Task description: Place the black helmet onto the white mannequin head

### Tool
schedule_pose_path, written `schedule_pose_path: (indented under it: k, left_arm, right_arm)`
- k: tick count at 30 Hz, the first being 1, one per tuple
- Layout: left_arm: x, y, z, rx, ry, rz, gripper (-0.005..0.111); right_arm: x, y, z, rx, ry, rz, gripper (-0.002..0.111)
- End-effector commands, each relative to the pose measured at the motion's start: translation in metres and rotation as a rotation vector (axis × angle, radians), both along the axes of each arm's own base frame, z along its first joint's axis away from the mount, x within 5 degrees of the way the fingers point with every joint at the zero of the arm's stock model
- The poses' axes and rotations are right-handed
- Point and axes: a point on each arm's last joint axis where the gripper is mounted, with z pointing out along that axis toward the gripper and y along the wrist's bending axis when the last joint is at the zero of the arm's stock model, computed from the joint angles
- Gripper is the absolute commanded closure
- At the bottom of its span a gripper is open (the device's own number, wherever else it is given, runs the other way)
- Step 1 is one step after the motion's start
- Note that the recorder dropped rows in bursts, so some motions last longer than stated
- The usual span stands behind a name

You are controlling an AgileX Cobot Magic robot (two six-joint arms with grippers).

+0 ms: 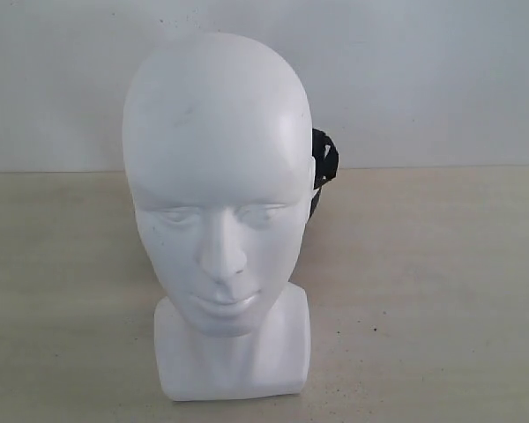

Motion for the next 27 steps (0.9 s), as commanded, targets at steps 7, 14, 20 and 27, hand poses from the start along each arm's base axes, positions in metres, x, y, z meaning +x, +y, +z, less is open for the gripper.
schedule_pose_path:
  k: [7,14,20,27]
  left_arm:
    - [0.000,0.000,-0.001,-0.007,-0.002,0.003,0.102]
    - [0.000,0.000,-0.001,-0.007,-0.002,0.003,0.102]
    - [0.000,0.000,-0.001,-0.007,-0.002,0.003,0.102]
    - [0.000,0.000,-0.001,-0.007,-0.002,0.003,0.102]
  right_arm:
    - [0.044,0.003,-0.007,-0.072,0.159,0.052,0.108]
    - [0.103,0.022,0.016,-0.146,0.185,0.288,0.108]
    - [0.162,0.031,0.023,-0.124,0.293,0.437,0.108]
    - [0.212,0.042,0.013,-0.108,0.315,0.608,0.108]
